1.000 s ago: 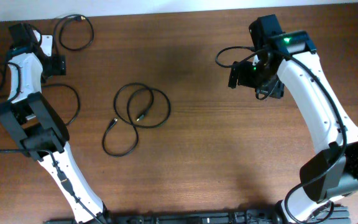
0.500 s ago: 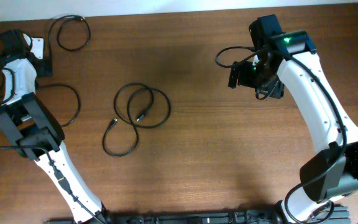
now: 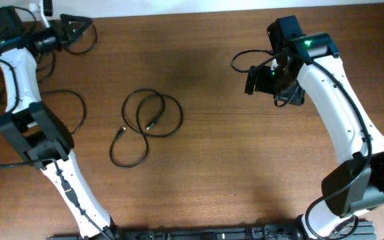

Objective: Untangle cables

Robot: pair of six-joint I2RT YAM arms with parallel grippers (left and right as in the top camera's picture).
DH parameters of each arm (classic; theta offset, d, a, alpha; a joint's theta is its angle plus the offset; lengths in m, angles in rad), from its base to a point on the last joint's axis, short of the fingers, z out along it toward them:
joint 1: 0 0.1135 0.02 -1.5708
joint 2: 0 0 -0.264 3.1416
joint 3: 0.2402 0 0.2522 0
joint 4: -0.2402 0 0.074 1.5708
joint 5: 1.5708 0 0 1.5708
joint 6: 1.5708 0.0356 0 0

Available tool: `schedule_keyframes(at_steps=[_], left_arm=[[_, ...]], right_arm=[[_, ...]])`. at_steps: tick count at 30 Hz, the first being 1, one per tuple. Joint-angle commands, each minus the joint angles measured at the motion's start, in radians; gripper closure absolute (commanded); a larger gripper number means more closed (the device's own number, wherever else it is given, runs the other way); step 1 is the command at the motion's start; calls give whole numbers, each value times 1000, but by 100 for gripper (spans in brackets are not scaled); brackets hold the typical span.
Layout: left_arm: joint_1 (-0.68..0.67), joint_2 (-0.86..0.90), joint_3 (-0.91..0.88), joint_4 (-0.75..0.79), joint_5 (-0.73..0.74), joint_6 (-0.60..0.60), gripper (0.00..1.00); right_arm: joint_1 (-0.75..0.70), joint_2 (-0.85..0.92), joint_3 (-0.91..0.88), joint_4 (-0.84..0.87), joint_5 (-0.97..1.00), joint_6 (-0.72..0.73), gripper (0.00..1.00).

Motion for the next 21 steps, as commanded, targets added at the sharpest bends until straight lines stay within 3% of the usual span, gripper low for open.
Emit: schedule_keyframes(at_steps=[1,2,4,6,13,16,19,21], left_arm=[[-52,-30,17,-255,70,97,1],[-83,-61,17,-412,-136,198,1],[-161,-136,17,-625,-587,220,1],[-205,-196,17,-732,-758,219,1],[-238,-437,17,-977,-885,186,1],[-282,-472,-54,-984,-887,176,1],[-338,-497,-155,-984,-1097,60,1],[-362,-509,-198,-984,-1131,14,1]], right_arm=[[-3,3,2,0,16,4,2],[-3,3,2,0,16,4,2],[-3,3,2,0,16,4,2],[-3,3,2,0,16,4,2],[-3,3,2,0,16,4,2],[-3,3,2,0,16,4,2],[-3,3,2,0,16,4,2],[-3,3,2,0,16,4,2]])
